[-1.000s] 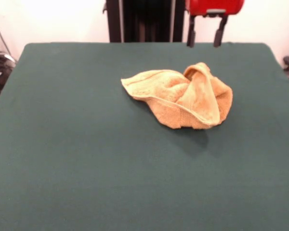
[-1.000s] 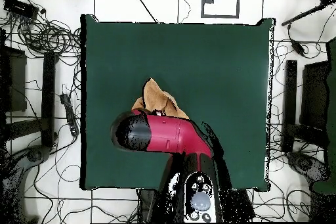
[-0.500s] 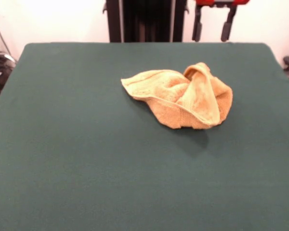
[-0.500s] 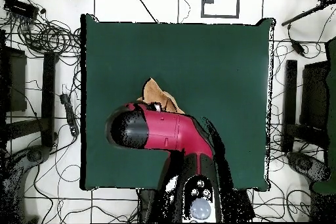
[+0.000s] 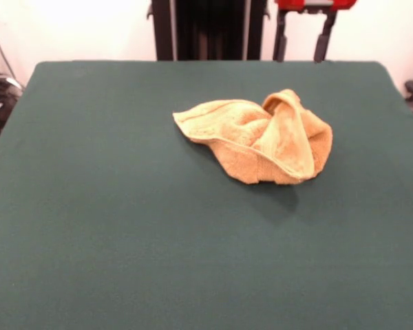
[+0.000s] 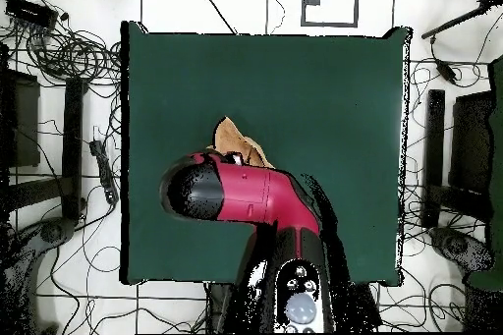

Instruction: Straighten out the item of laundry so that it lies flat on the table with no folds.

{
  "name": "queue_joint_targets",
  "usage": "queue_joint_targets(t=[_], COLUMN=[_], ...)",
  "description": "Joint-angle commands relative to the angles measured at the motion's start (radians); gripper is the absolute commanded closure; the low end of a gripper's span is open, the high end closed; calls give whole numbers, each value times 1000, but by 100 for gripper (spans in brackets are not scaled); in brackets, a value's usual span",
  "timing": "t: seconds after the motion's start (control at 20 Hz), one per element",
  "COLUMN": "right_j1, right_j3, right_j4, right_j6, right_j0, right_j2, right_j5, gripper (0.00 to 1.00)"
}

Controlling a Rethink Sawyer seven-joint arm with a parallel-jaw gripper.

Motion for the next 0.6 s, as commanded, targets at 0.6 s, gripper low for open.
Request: queue_joint_targets(t=[0.6], right_j1=[118], right_j3=[121], right_j4=[63], right_j6=[319], right_j0=[57], right_j2=[-9], right_j5=[-241], gripper=[0])
